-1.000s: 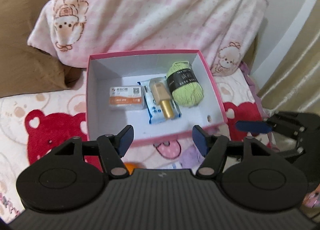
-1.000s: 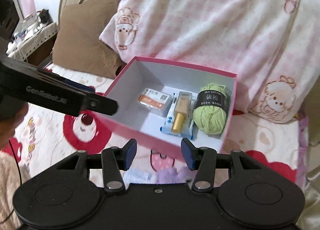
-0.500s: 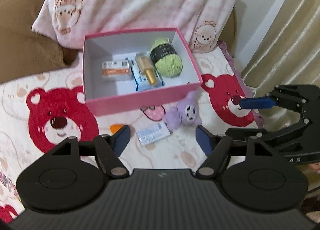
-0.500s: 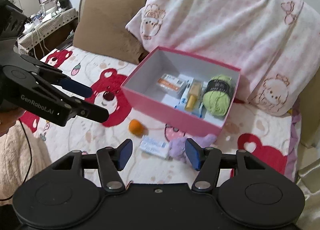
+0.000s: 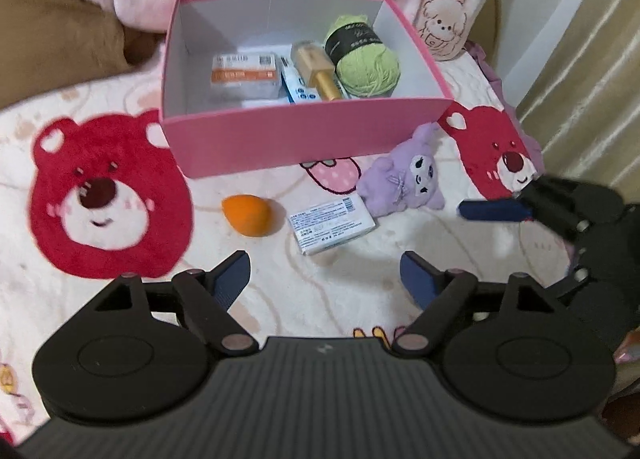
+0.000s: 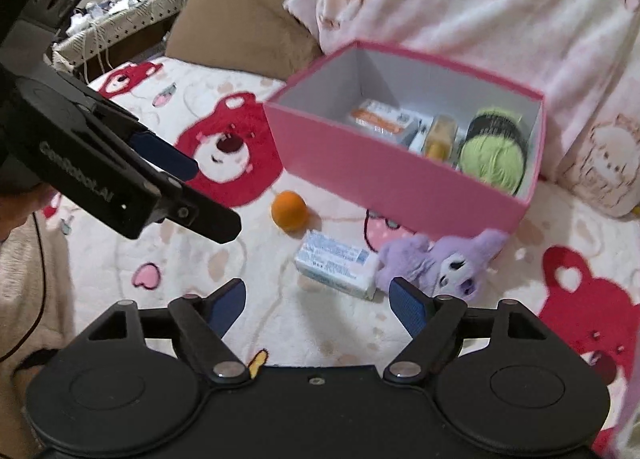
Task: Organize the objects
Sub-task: 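Move the left tool to the white soap bar and grasp it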
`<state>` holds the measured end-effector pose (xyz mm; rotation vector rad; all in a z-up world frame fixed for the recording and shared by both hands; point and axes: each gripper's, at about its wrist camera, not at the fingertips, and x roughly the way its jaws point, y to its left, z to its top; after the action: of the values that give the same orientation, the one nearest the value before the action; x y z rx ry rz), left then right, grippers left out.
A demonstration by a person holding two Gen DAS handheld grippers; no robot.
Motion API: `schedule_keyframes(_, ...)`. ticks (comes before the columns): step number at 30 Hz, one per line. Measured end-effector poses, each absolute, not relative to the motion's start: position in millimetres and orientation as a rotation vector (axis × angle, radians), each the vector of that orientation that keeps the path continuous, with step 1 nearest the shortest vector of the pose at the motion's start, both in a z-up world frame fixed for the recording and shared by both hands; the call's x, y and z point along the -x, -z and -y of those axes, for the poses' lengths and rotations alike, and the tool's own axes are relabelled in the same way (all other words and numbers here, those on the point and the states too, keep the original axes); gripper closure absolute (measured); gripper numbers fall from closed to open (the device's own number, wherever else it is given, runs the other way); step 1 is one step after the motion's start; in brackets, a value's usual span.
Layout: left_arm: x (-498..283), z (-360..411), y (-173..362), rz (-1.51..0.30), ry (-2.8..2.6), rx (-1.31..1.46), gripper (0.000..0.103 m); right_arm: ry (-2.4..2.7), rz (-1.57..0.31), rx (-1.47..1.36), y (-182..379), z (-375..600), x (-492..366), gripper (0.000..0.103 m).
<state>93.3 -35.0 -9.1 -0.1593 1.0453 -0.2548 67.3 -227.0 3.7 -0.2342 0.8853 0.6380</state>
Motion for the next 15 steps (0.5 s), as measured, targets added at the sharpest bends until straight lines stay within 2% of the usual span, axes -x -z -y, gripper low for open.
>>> schedule_keyframes(7,-110,21,56,-1.021,0.277,0.244,0.028,-0.63,-0.889,0.227,42,213,-81,0.021)
schedule_keyframes(9,-111,23,69,-1.007,0.289,0.255,0.038,-0.622,-0.903,0.204,53,211,-87,0.021)
schedule_keyframes(15,-119,28,100,-1.015,0.291,0.29,0.051,-0.591,-0.914,0.194,74,202,-98,0.021)
